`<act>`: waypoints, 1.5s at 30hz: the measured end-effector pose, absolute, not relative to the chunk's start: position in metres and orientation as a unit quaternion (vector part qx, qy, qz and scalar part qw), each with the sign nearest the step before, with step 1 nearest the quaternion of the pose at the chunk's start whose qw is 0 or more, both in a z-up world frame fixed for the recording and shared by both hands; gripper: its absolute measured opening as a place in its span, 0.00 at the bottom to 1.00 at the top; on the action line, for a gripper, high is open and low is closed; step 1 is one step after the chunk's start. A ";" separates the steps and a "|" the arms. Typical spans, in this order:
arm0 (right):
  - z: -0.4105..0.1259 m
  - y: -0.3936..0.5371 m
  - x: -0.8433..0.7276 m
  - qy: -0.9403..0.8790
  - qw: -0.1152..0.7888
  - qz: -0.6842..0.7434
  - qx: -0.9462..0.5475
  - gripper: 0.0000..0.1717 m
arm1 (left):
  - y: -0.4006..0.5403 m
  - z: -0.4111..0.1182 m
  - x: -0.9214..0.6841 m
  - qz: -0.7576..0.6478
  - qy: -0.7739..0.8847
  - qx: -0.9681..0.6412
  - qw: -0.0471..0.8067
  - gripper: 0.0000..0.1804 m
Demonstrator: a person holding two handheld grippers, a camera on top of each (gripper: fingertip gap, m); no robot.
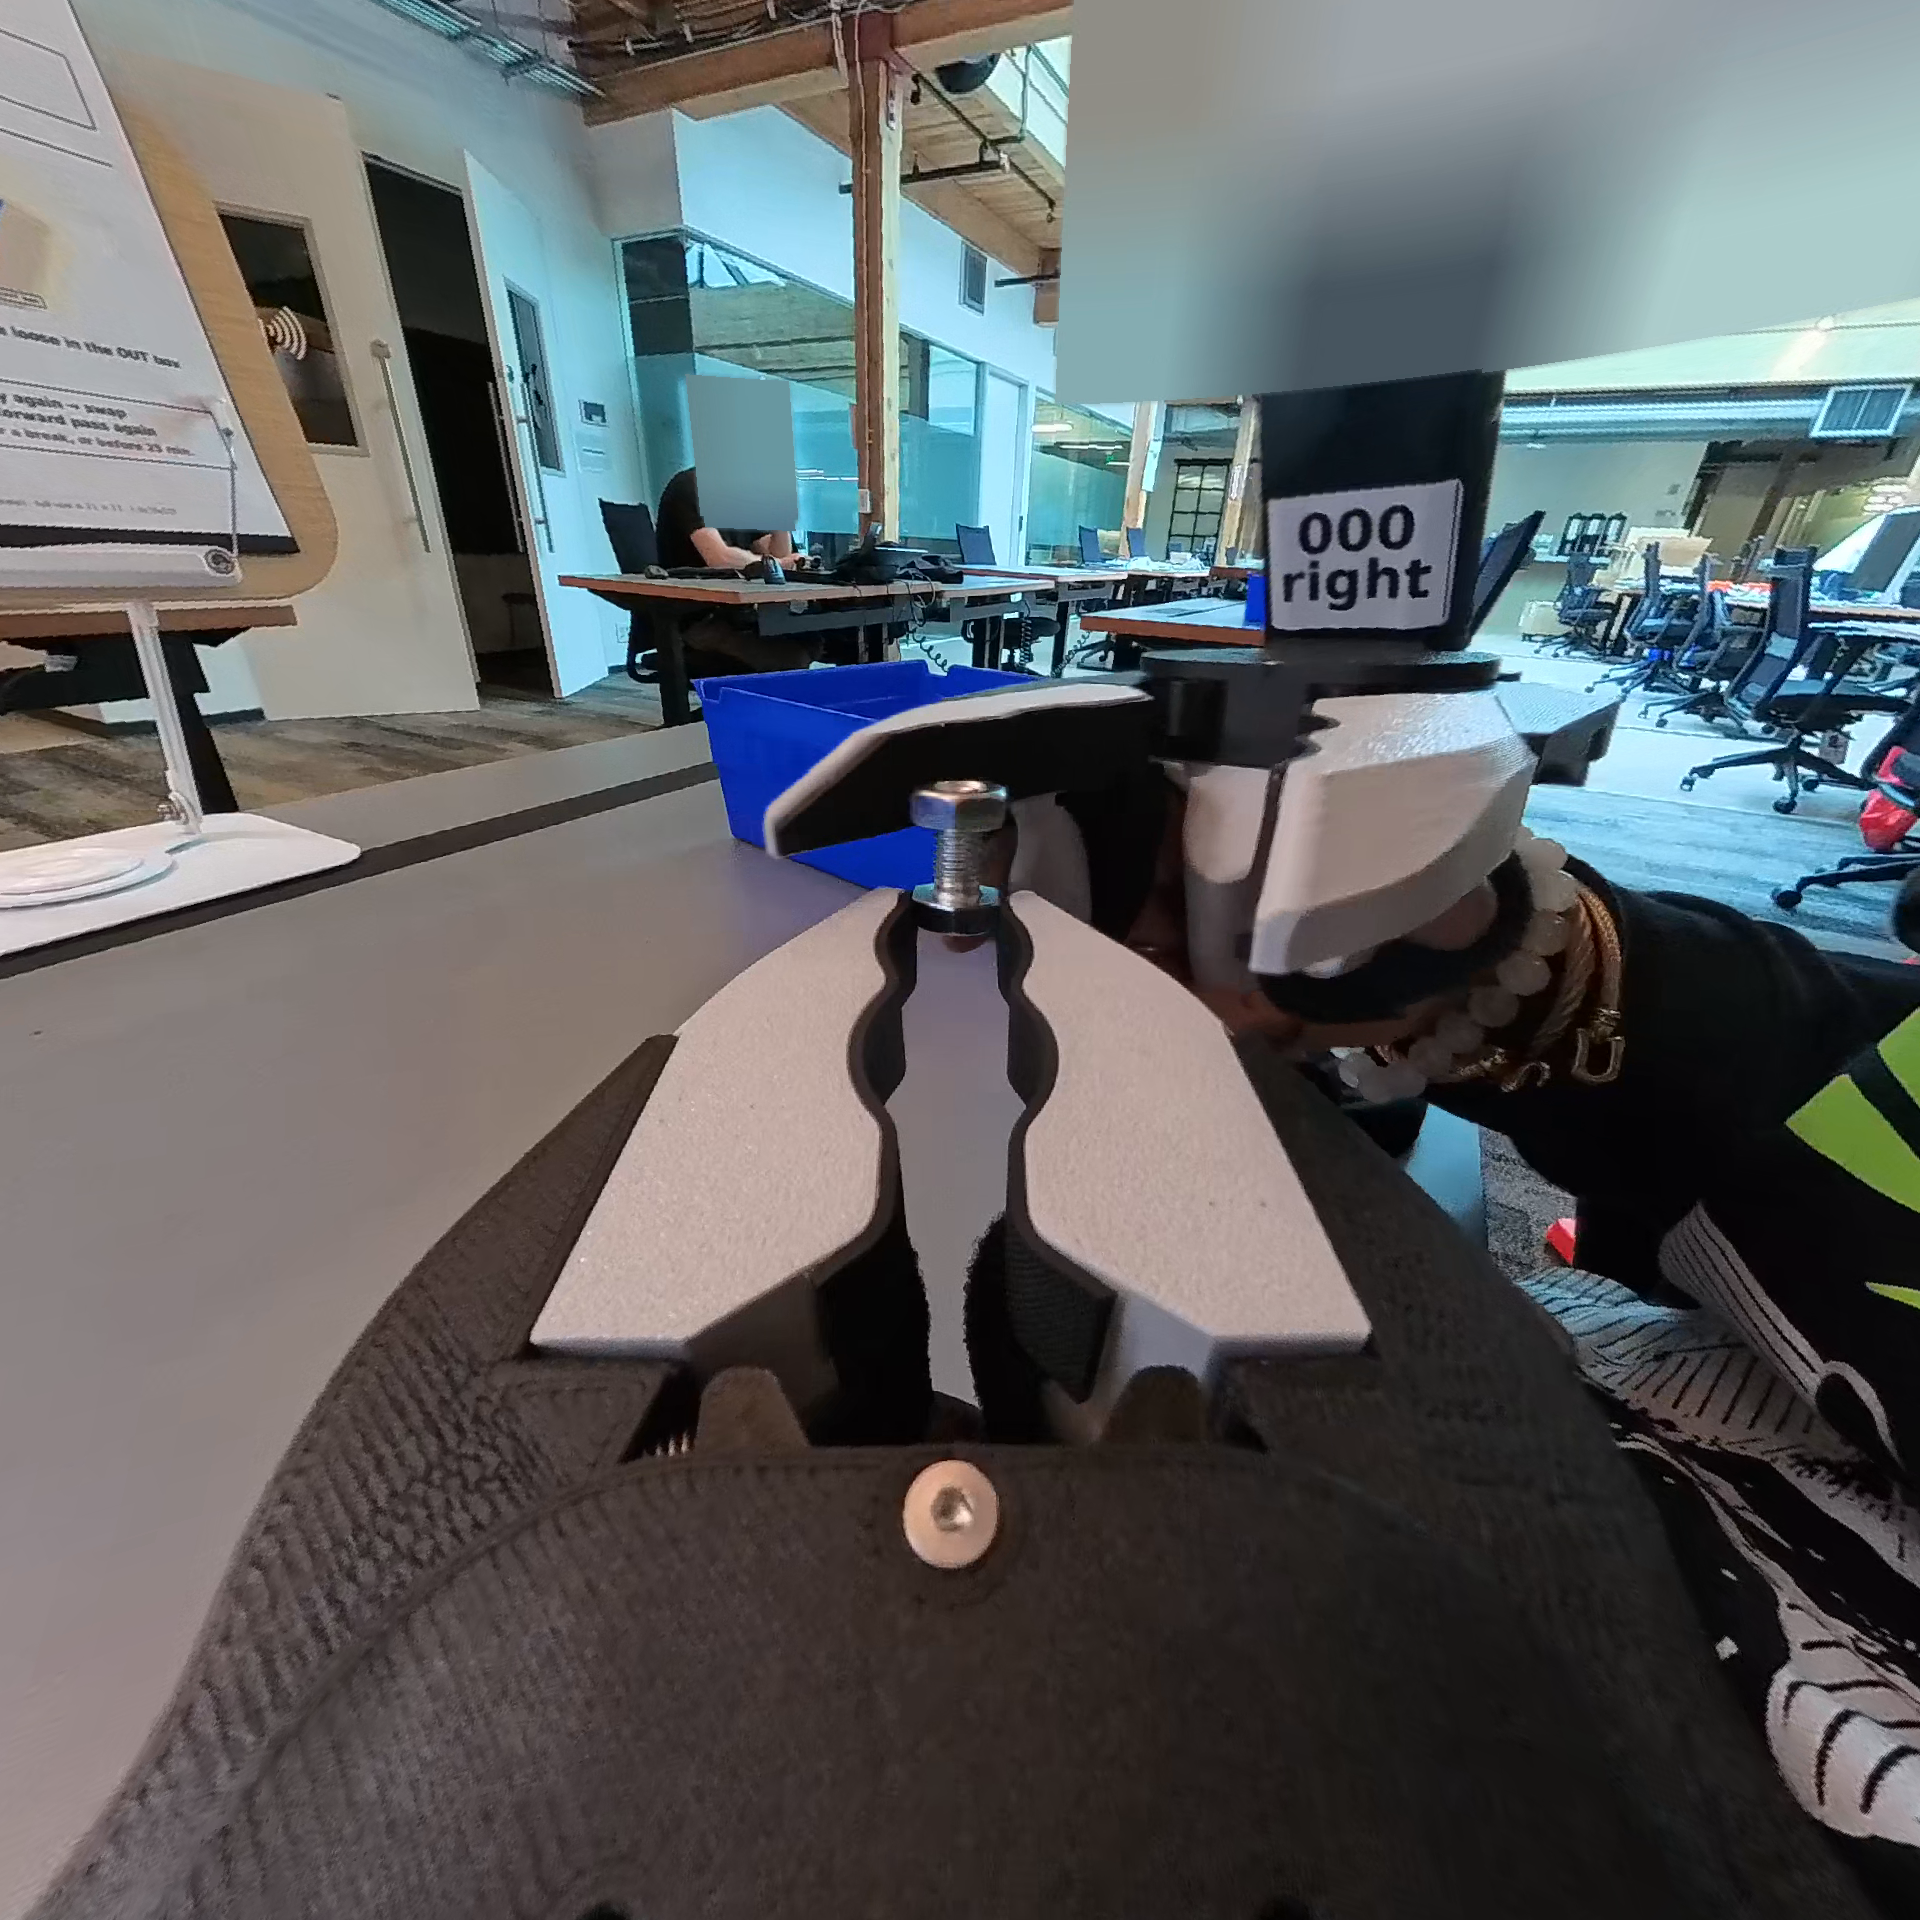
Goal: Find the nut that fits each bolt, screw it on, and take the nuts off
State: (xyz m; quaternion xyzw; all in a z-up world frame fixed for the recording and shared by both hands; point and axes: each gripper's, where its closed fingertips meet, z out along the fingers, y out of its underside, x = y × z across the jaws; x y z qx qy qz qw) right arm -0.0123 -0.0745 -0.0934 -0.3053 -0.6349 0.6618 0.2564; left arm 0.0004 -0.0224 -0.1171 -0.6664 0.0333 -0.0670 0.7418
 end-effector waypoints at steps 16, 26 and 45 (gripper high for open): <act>-0.088 -0.054 0.019 -0.611 0.276 0.670 -0.319 0.27 | -0.023 -0.117 -0.002 -0.065 0.027 -0.665 0.744 0.08; -0.093 -0.073 -0.015 -0.618 0.247 0.675 -0.317 0.40 | -0.022 -0.118 0.001 -0.064 0.035 -0.668 0.740 0.08; -0.087 -0.047 0.014 -0.591 0.279 0.680 -0.332 0.23 | -0.022 -0.117 -0.002 -0.064 0.026 -0.665 0.743 0.08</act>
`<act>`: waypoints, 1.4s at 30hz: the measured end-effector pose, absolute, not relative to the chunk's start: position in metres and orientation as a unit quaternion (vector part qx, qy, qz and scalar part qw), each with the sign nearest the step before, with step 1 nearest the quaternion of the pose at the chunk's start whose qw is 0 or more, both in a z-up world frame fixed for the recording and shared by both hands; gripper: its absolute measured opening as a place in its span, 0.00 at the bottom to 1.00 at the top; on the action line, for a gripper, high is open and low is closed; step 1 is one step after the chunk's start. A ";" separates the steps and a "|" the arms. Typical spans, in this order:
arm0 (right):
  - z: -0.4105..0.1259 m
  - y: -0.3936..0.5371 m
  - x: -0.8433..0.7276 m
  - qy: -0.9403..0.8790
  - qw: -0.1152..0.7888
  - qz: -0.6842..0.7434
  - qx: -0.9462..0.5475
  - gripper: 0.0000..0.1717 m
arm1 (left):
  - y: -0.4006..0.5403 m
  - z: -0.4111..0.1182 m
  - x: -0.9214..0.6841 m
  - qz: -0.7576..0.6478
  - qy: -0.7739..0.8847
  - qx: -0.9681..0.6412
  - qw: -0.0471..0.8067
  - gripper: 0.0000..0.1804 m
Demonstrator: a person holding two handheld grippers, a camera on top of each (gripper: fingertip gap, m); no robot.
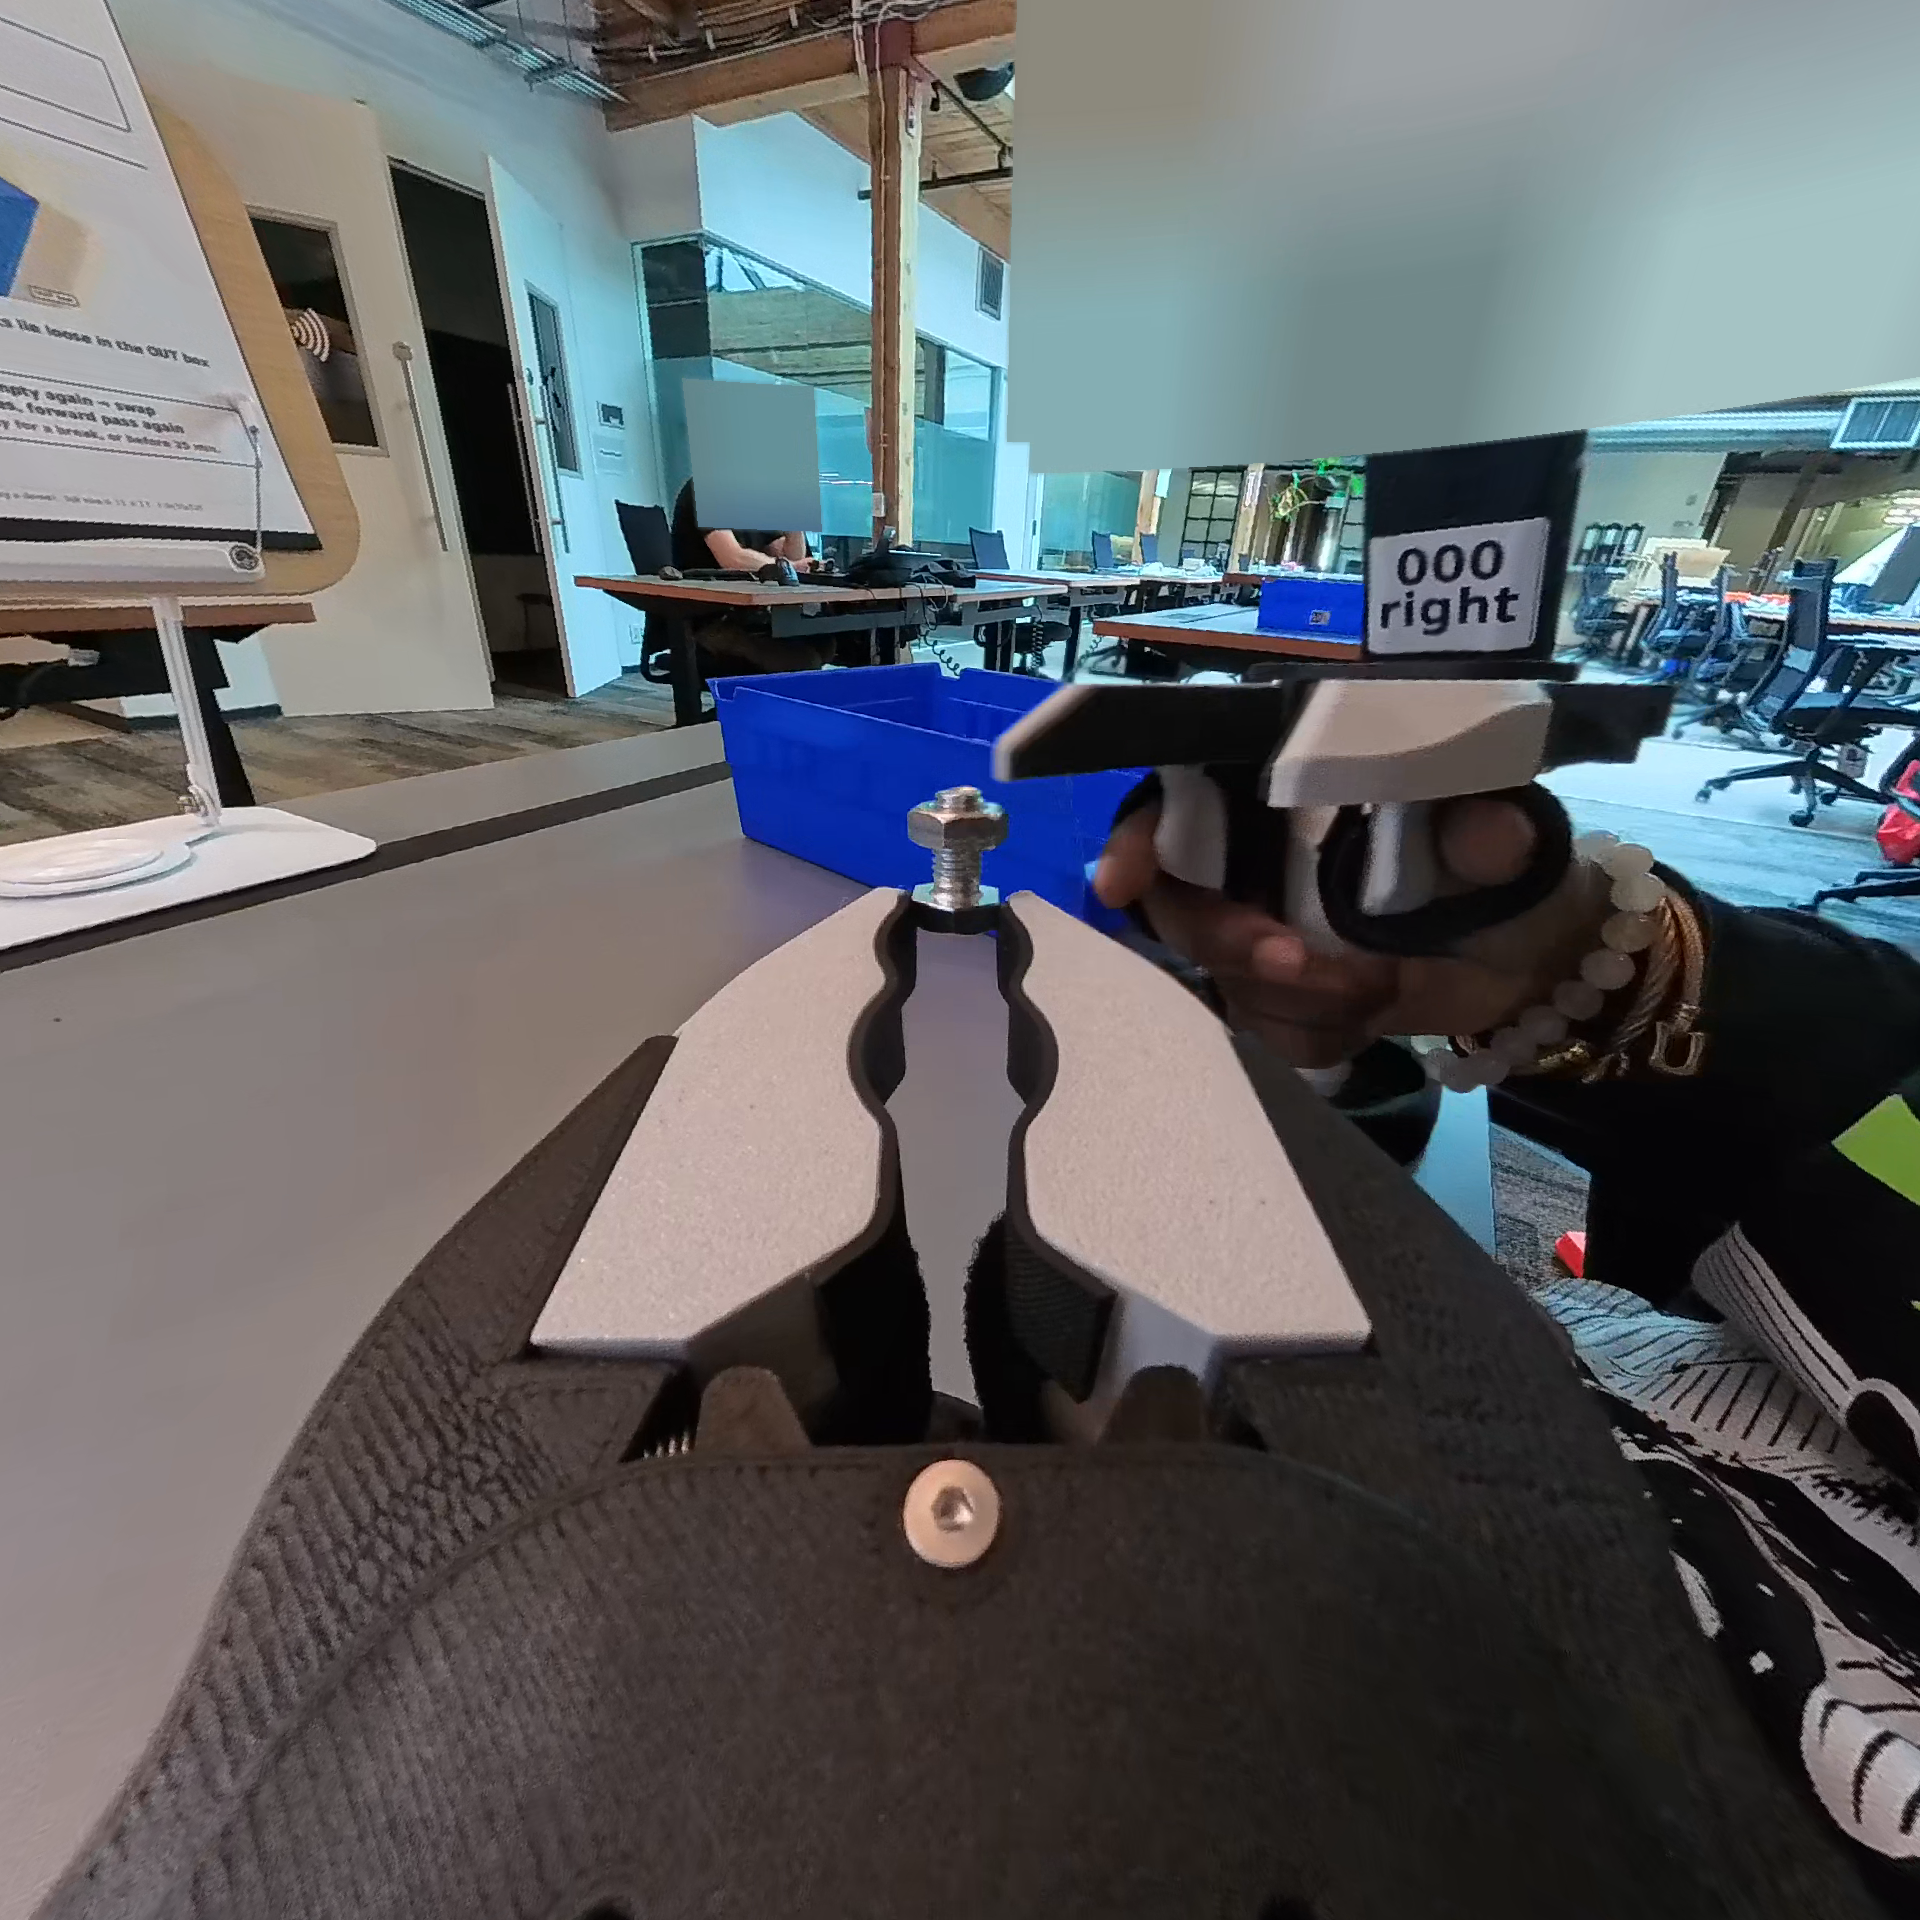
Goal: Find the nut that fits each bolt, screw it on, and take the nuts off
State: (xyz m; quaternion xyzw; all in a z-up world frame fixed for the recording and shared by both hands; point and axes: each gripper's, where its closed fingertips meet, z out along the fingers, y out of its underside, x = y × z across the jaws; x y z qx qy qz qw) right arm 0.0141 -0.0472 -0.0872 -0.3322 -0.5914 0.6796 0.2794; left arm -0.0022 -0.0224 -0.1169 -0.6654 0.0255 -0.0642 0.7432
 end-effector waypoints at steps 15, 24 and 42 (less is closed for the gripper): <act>-0.092 -0.062 -0.005 -0.605 0.266 0.676 -0.325 0.33 | -0.022 -0.117 -0.002 -0.066 0.025 -0.665 0.744 0.08; -0.089 -0.045 0.005 -0.584 0.279 0.683 -0.338 0.22 | -0.022 -0.117 -0.002 -0.066 0.025 -0.666 0.743 0.08; -0.096 -0.065 -0.014 -0.615 0.264 0.672 -0.317 0.29 | -0.021 -0.119 0.000 -0.062 0.033 -0.671 0.738 0.08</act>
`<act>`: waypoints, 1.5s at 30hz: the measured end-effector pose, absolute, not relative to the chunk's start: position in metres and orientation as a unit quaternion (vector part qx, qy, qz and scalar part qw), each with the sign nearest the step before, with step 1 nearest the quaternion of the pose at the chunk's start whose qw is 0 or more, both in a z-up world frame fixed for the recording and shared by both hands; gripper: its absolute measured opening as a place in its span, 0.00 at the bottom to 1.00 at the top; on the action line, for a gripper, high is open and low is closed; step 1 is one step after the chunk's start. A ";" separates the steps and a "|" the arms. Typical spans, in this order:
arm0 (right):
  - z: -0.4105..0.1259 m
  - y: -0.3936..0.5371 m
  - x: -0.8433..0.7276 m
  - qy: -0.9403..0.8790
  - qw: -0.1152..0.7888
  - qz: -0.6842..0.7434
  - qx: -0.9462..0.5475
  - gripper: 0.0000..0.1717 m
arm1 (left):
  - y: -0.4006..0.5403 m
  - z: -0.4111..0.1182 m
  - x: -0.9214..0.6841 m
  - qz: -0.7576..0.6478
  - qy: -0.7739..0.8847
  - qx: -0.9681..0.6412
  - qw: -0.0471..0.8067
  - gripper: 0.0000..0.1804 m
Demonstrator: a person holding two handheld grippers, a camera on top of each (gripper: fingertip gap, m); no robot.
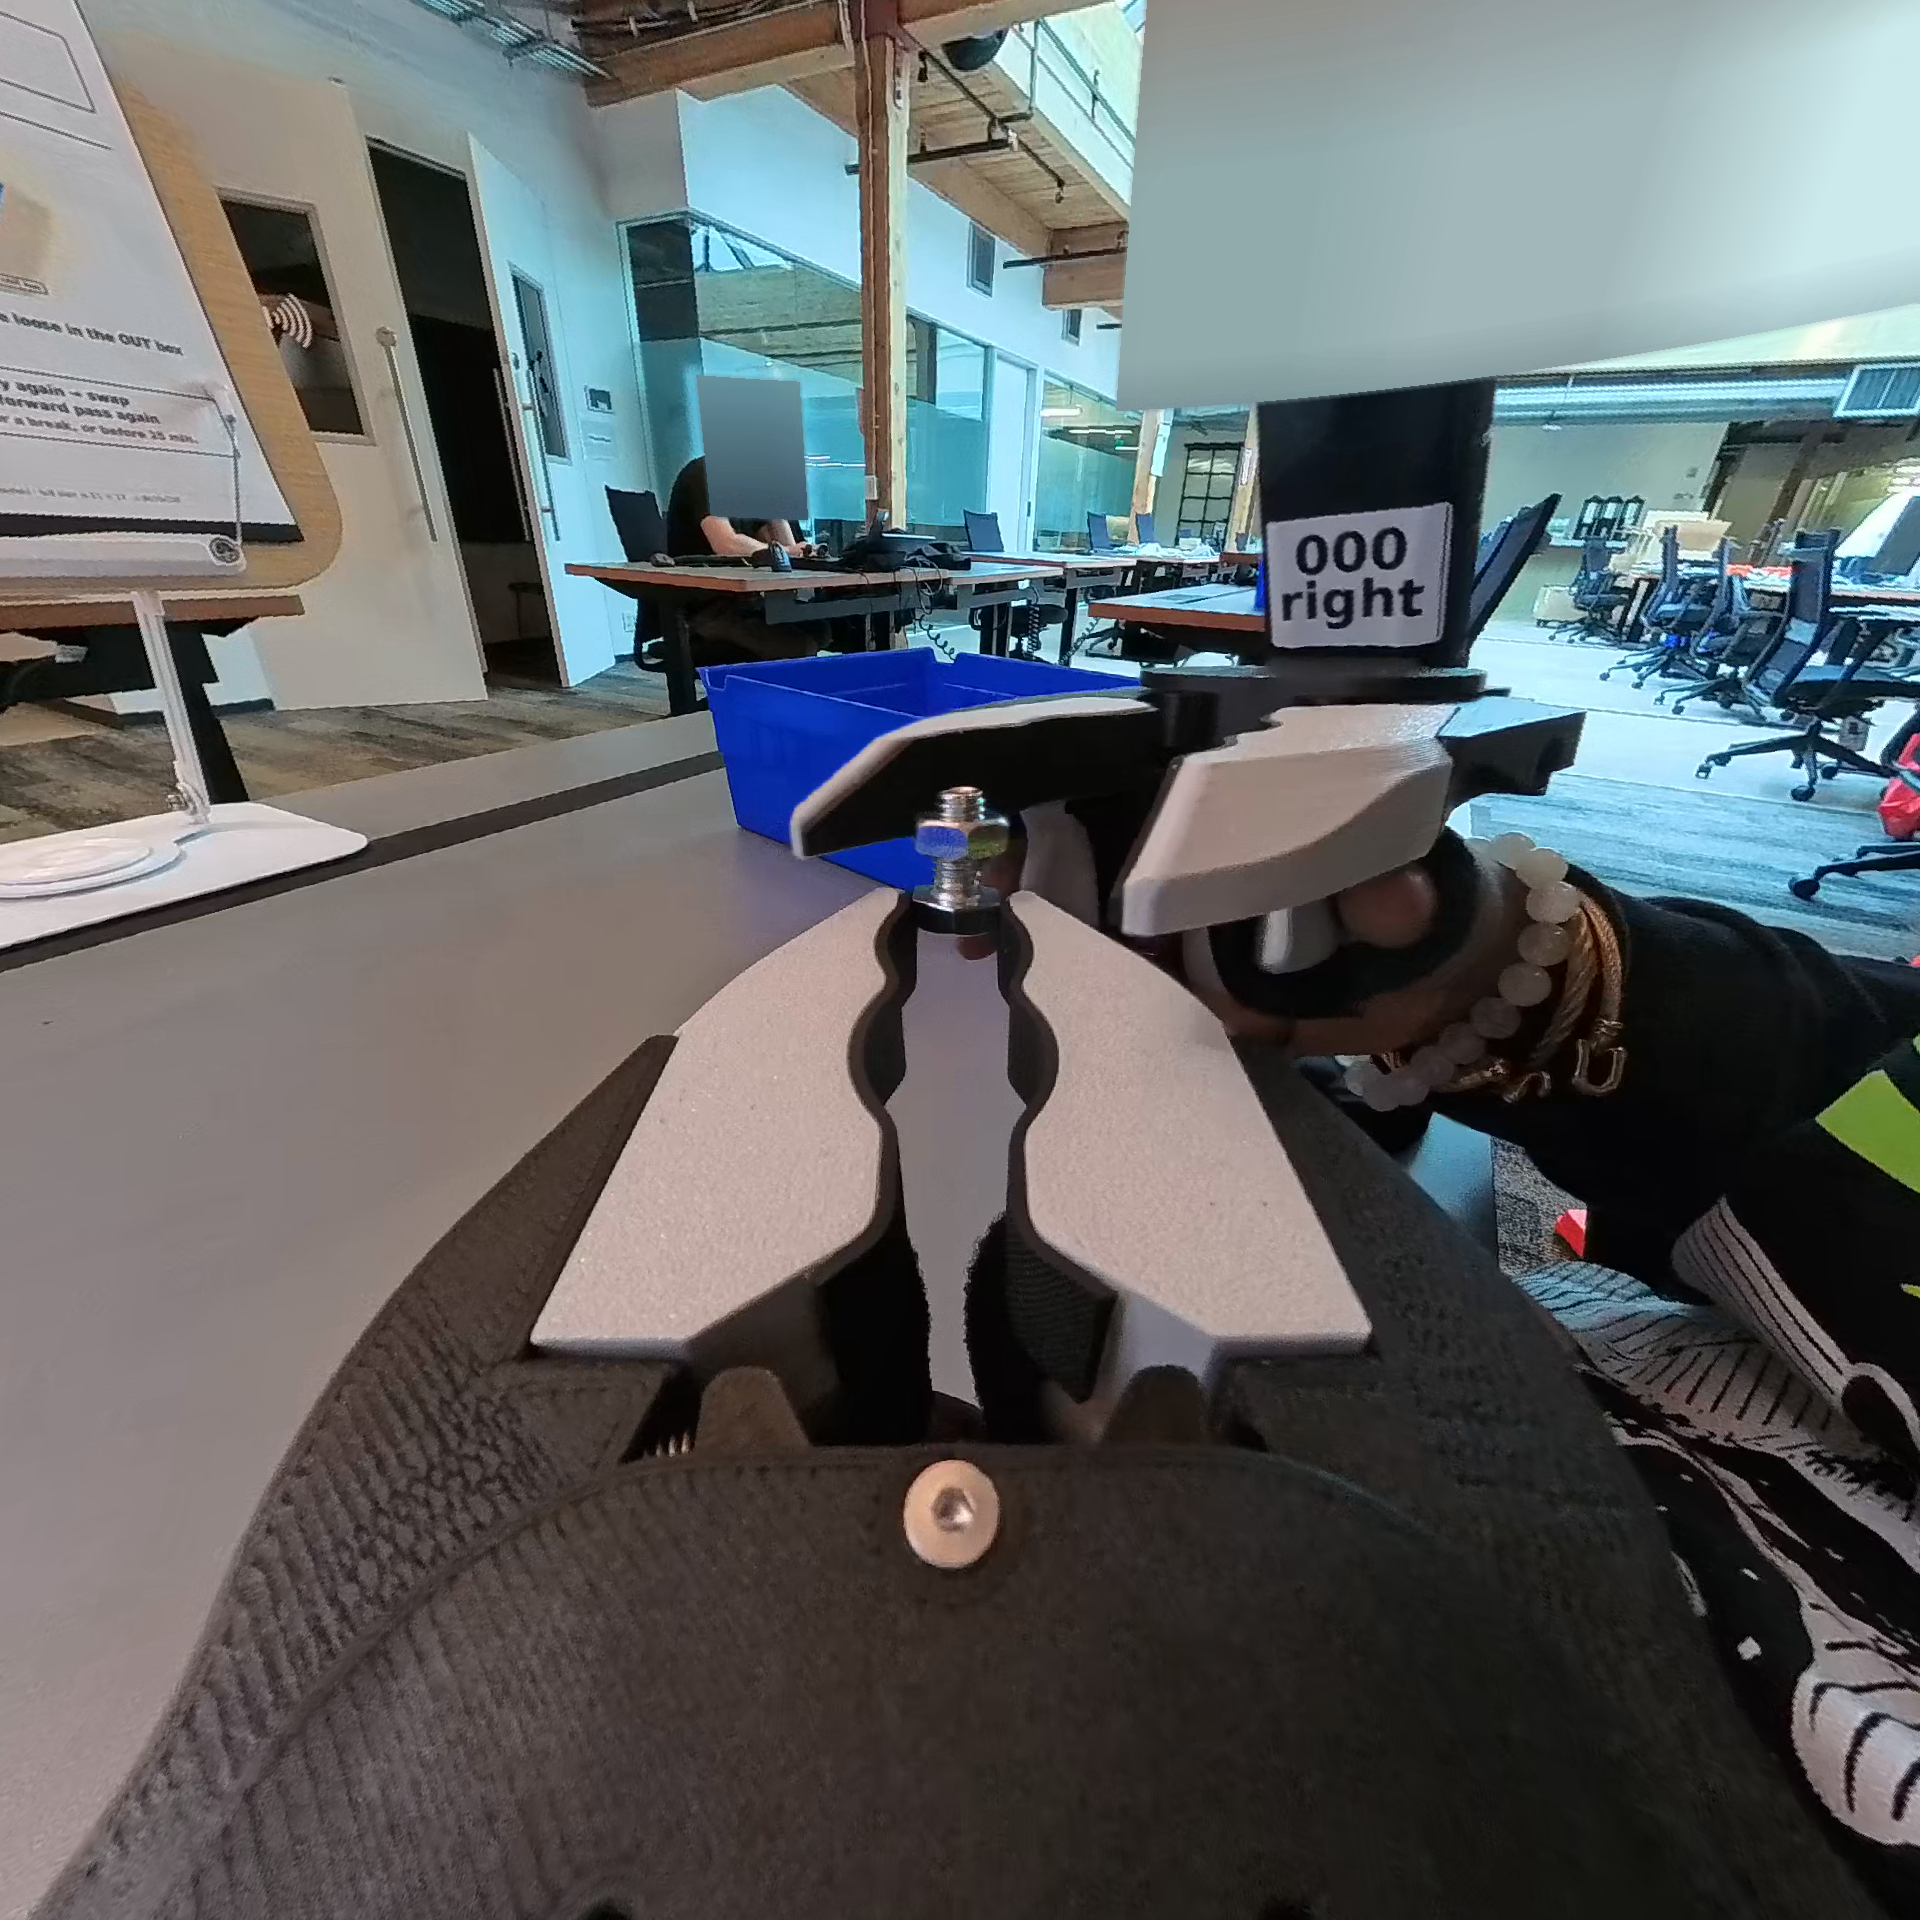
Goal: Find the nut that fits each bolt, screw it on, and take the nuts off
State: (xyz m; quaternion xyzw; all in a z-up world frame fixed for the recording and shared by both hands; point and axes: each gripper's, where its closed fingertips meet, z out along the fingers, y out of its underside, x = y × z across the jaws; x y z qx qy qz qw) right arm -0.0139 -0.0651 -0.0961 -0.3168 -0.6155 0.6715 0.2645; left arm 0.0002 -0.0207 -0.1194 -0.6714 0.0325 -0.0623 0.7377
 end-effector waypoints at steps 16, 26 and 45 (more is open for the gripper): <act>-0.092 -0.042 0.026 -0.634 0.284 0.640 -0.329 0.08 | -0.020 -0.120 0.000 -0.059 0.031 -0.673 0.737 0.08; -0.099 -0.037 0.000 -0.705 0.302 0.538 -0.350 0.06 | -0.017 -0.124 0.007 -0.032 0.055 -0.684 0.726 0.08; -0.080 0.062 0.011 -0.647 0.411 0.478 -0.430 0.04 | -0.020 -0.120 0.009 -0.052 0.061 -0.672 0.736 0.19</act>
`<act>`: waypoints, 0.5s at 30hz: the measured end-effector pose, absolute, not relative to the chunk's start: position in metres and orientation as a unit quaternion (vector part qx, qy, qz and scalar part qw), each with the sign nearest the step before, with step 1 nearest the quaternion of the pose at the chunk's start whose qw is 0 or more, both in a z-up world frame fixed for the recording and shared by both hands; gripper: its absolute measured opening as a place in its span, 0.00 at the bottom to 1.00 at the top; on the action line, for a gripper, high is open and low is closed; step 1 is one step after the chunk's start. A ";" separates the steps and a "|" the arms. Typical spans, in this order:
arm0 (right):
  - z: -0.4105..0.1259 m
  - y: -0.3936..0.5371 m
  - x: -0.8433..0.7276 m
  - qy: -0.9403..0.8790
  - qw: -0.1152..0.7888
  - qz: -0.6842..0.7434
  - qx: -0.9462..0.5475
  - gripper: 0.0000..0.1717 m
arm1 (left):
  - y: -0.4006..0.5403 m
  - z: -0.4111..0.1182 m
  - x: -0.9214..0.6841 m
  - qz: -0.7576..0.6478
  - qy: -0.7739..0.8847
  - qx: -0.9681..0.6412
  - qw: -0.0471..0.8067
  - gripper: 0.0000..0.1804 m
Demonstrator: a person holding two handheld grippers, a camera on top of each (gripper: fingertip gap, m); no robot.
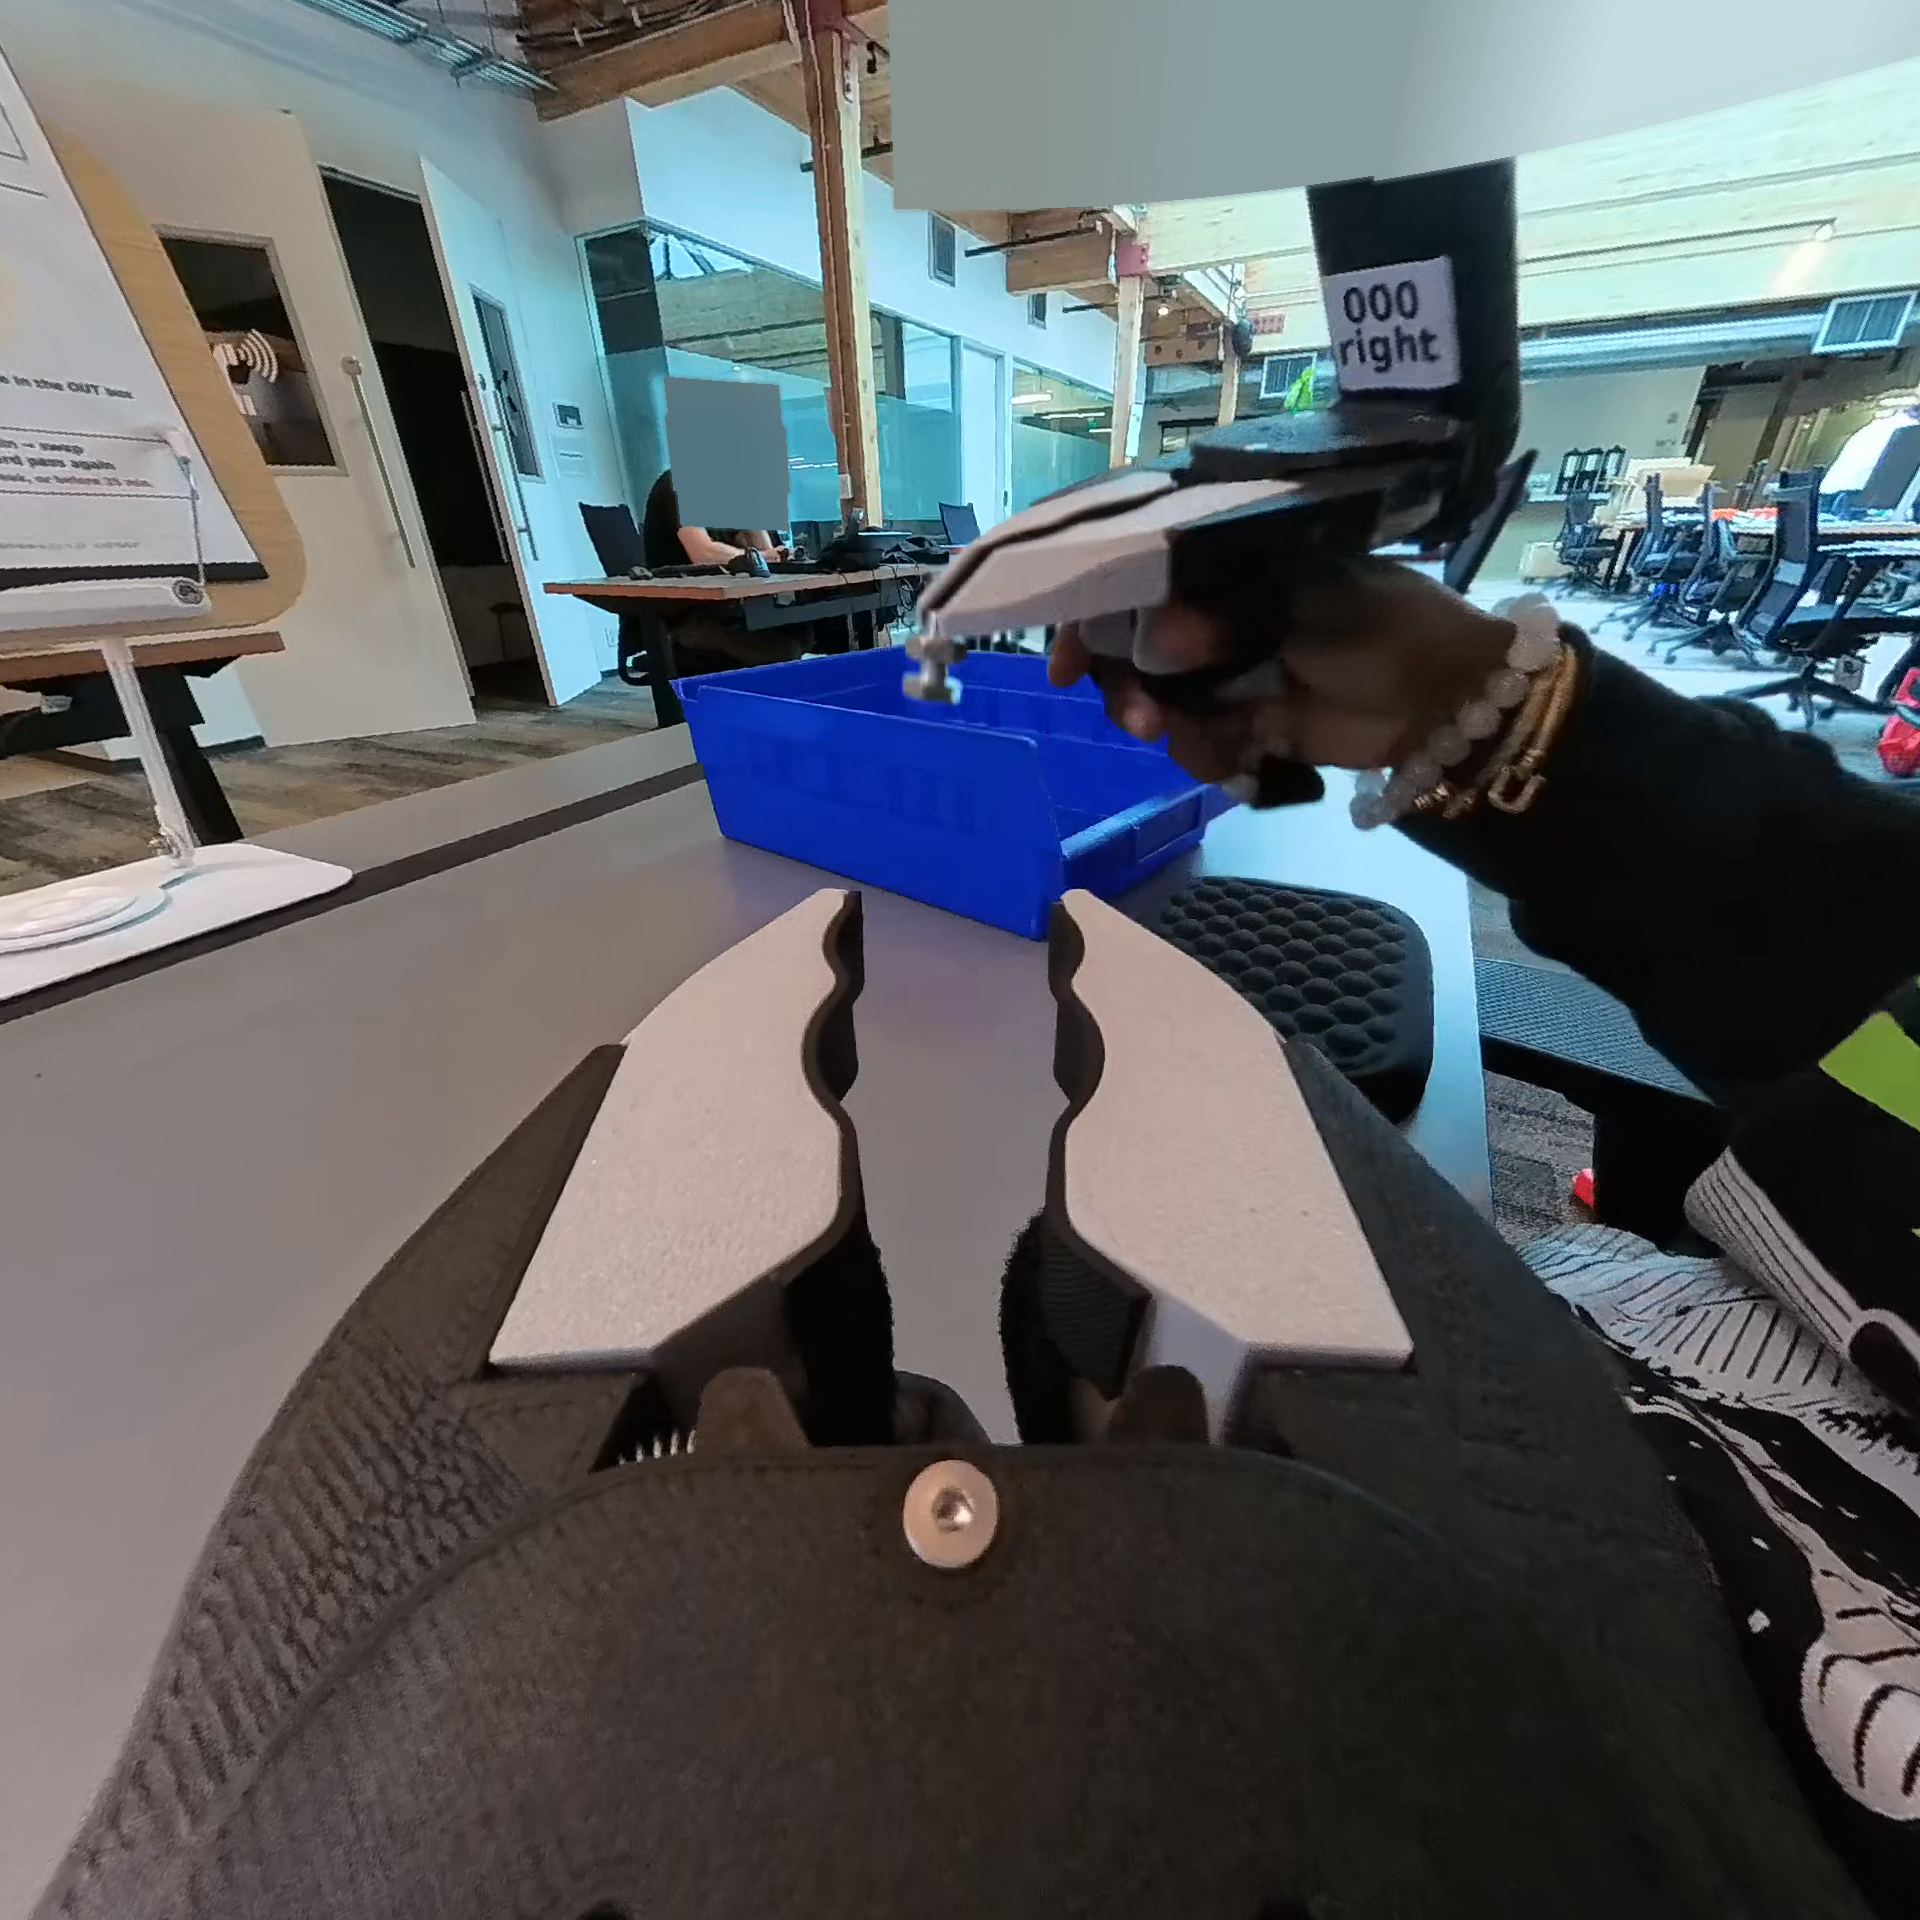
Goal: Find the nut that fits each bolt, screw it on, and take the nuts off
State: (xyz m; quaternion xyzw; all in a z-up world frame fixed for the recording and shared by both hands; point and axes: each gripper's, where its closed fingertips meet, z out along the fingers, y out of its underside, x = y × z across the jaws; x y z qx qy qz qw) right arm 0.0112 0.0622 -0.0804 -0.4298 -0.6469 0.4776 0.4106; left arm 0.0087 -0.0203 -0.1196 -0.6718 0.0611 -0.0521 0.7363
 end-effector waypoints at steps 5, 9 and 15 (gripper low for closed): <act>-0.087 0.199 0.030 -0.566 0.486 0.359 -0.561 0.05 | -0.020 -0.120 0.009 -0.051 0.060 -0.672 0.737 0.19; -0.124 0.287 0.041 -0.526 0.474 0.253 -0.659 0.05 | -0.019 -0.120 0.008 -0.050 0.058 -0.674 0.735 0.19; -0.183 0.367 0.044 -0.469 0.414 0.165 -0.762 0.05 | -0.020 -0.120 0.007 -0.049 0.055 -0.674 0.735 0.19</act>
